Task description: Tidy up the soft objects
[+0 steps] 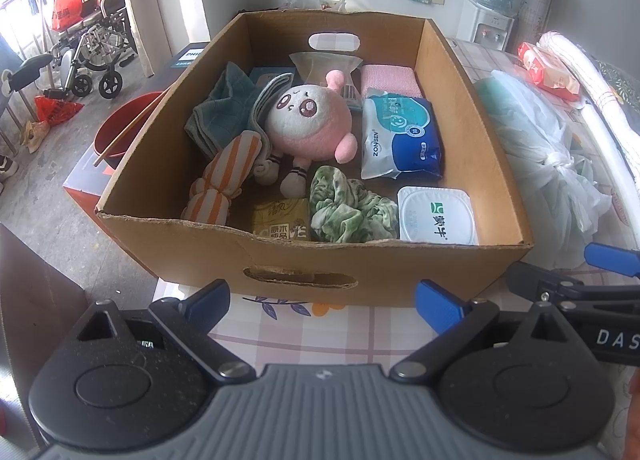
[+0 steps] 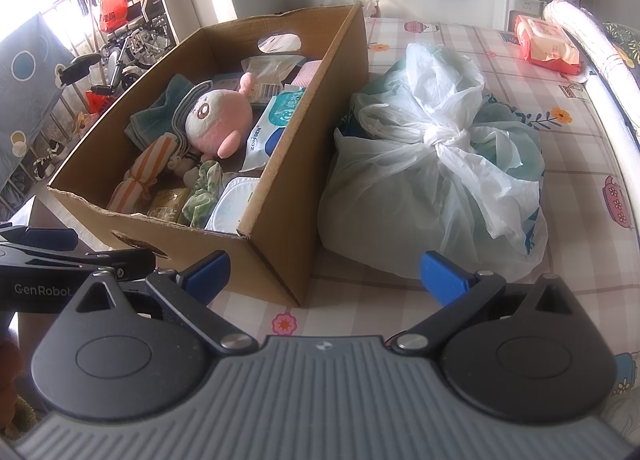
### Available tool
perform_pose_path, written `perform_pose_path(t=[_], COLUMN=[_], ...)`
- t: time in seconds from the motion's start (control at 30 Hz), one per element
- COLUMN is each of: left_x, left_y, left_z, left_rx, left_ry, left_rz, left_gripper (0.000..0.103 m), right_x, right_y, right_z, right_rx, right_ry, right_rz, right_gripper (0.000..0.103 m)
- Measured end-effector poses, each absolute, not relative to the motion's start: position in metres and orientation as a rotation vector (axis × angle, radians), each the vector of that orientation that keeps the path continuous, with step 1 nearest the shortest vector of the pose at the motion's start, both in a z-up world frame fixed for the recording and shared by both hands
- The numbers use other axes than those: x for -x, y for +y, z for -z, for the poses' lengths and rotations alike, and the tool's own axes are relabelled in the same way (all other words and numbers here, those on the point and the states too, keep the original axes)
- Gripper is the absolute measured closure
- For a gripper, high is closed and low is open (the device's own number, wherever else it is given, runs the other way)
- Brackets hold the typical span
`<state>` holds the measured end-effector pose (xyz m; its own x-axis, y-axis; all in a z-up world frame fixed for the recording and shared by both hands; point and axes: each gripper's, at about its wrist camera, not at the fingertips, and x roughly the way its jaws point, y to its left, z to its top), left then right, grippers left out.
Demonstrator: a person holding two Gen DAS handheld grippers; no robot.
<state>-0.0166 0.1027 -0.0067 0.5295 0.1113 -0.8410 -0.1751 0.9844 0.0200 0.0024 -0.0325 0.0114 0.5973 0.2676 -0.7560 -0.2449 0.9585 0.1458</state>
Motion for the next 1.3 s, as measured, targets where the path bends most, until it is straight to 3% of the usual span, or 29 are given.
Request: perform_pose_path(t=[1.3], left_x=[0.0163], left_y=[0.1027], left_z=[0.0062], left_rx=[0.066], left_ry=[1.001], left_rz=[-0.174], left_gripper=[0.003], right_x=[-0.0015], right_y=[-0.032], right_z=[-0.0099], right_rx=[-0.028], right_ry=[0.885], right_rz=[-0.299], right_gripper=[0.001])
